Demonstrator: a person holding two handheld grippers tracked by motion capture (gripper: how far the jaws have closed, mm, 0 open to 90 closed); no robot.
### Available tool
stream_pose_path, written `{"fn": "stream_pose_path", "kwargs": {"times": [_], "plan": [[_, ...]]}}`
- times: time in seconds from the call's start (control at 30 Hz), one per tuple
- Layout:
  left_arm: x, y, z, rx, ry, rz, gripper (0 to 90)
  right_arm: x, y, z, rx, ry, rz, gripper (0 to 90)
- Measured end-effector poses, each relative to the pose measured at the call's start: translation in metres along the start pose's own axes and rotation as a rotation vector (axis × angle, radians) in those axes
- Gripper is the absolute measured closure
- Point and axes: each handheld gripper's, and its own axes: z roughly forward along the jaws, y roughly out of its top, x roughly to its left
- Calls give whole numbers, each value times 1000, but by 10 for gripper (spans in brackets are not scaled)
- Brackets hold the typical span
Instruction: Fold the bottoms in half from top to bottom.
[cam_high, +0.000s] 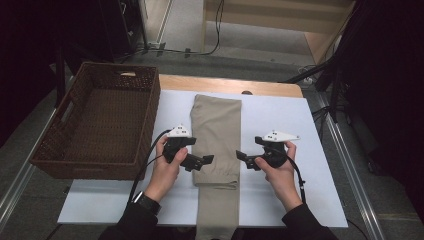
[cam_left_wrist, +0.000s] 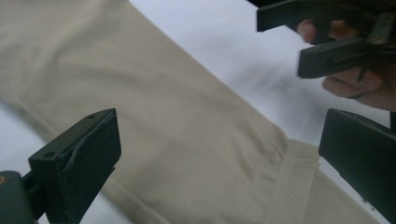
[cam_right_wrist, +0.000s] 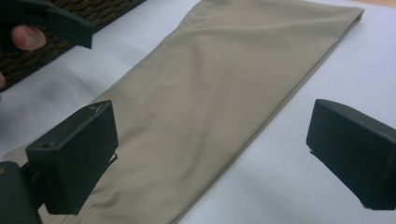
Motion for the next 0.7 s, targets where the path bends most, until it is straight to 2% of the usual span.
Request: {"fn": "stream_pose_path", "kwargs": {"times": [0.07, 0.13, 0.2, 0.33, 0.4, 0.47, 0.5, 0.57, 0.6, 0.63, 0.67, 0.7], "plan": [[-3, -8, 0, 18, 5, -9, 0, 6, -6, -3, -1, 8, 1, 9], [-7, -16, 0, 29, 5, -1, 0, 11, -11, -6, 4, 13, 3, 10], [-11, -24, -2, 24, 6, -6, 6, 18, -15, -10, 0, 17, 7, 50], [-18, -39, -4, 28, 28, -13, 120, 29, -23, -16, -3, 7, 3, 163], [-21, -46, -5, 41, 44, -24, 170, 34, -28, -17, 12, -8, -6, 259], [-23, -52, -7, 40, 54, -36, 222, 38, -33, -18, 20, 7, 7, 322], [-24, -55, -9, 37, 52, -45, 264, 40, -36, -19, 26, 12, 16, 353], [-25, -61, -15, 14, 15, -57, 387, 42, -42, -19, 40, 25, 22, 418], [-25, -62, -17, 19, 6, -58, 423, 43, -46, -19, 40, 33, 28, 444], [-26, -63, -19, 35, 13, -56, 456, 43, -50, -20, 39, 43, 49, 473], [-27, -64, -21, 42, 33, -51, 486, 44, -54, -18, 56, 53, 51, 475], [-27, -64, -23, 43, 48, -46, 508, 46, -56, -16, 76, 44, 37, 476]]}}
